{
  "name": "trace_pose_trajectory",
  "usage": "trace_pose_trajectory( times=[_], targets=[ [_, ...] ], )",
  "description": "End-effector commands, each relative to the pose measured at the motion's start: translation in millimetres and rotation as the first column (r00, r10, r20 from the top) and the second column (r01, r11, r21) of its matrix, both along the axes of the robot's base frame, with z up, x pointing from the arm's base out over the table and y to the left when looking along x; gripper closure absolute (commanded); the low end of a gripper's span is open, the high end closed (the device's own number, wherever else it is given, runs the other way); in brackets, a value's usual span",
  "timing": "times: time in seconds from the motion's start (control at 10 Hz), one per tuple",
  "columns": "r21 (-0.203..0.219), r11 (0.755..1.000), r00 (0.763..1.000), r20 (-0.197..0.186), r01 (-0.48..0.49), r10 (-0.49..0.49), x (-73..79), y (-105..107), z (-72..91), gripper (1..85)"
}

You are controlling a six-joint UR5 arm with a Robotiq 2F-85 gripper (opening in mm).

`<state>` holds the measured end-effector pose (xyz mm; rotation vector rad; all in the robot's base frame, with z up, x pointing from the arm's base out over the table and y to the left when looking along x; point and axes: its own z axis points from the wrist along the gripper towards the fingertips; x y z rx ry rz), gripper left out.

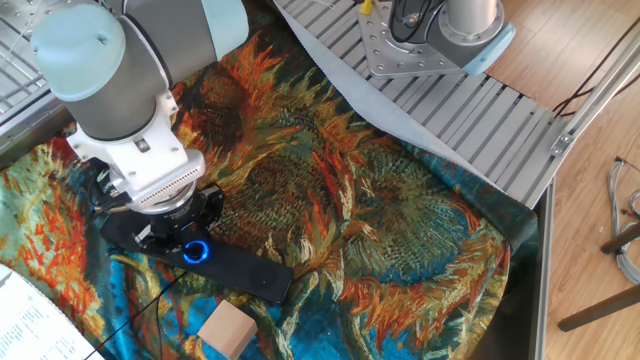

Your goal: Turn the knob to increase the volume of the speaker

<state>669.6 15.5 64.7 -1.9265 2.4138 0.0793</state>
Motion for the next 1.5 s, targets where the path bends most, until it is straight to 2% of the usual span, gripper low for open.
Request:
trace_pose_trajectory(
  times=[0.0,0.5,0.7,1.0,1.4],
  targets=[
    [0.000,1.000,1.000,0.013,0.008,-0.008,7.9,1.8,0.5,48.3],
    [-0.011,1.000,1.000,0.022,0.003,-0.003,11.6,-0.9,-1.8,48.3],
    [-0.005,1.000,1.000,0.008,0.007,-0.007,7.9,0.8,-1.8,47.3],
    [-0.002,1.000,1.000,0.010,0.008,-0.008,8.5,1.8,-2.2,47.0],
    [0.009,1.000,1.000,-0.015,0.025,-0.025,1.6,4.5,-0.3,42.7]
  ],
)
